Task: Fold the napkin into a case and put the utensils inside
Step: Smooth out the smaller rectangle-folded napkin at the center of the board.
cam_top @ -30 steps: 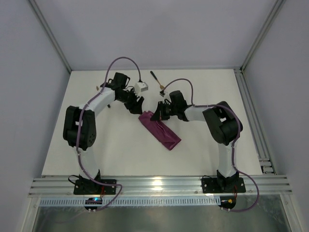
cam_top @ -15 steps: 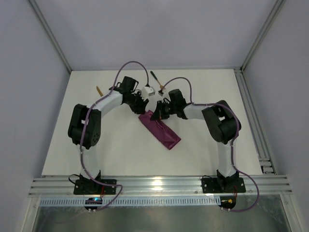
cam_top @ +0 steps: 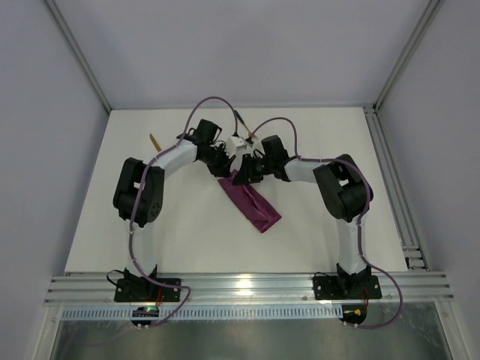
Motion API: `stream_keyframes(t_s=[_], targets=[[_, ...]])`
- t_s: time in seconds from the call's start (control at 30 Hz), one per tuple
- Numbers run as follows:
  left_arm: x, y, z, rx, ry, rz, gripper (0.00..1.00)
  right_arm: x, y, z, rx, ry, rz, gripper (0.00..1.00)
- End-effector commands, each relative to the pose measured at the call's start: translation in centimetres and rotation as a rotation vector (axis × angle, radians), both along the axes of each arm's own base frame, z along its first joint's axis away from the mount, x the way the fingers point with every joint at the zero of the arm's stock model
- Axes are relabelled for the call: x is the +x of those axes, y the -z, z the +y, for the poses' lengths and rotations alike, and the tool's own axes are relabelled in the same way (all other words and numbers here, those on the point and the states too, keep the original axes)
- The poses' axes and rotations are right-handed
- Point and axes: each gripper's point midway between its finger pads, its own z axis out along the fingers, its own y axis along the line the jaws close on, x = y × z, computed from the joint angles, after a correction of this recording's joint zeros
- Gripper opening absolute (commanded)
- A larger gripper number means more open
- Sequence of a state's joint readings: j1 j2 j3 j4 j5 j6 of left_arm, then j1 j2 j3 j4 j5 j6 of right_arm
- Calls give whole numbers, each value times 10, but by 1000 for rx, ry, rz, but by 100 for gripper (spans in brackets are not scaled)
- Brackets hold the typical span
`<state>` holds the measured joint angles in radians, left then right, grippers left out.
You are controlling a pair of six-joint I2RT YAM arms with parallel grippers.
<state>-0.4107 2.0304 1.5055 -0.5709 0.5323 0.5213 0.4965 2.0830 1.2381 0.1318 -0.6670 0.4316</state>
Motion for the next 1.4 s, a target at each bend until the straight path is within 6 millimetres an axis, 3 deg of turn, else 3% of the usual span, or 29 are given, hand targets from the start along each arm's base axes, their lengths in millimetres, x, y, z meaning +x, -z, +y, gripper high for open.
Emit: stream_keyframes(t_s=[0.0,0.1,0.23,0.5,0.67,0.9,1.1,1.27,1.37], targets=[[10,-15,-17,-74,5,-14,0,15,-14,1,2,2,-45,33],[9,-8,-18,-61,-1,19,0,20,-15,-5,-35,20,-42,39],[15,-8,-19,-58,-33,21,0,28,-32,-11,-77,33,-79,55],[26,-12,-27,-83,-123,62,0,31,-43,-36,-230,74,-114,67],[36,-14,-32,-92,-184,66,0,19,-47,-58,-318,82,-131,70],[30,-5,-41,-63,-200,78,0,-16,-41,-81,-386,47,-114,71],[34,-6,-47,-69,-232,75,0,-45,-25,-88,-371,31,-51,71],[35,-8,-52,-70,-245,69,0,-55,-9,-95,-387,36,-13,71],[32,-7,-55,-58,-249,69,0,-59,-3,-87,-342,23,16,71]])
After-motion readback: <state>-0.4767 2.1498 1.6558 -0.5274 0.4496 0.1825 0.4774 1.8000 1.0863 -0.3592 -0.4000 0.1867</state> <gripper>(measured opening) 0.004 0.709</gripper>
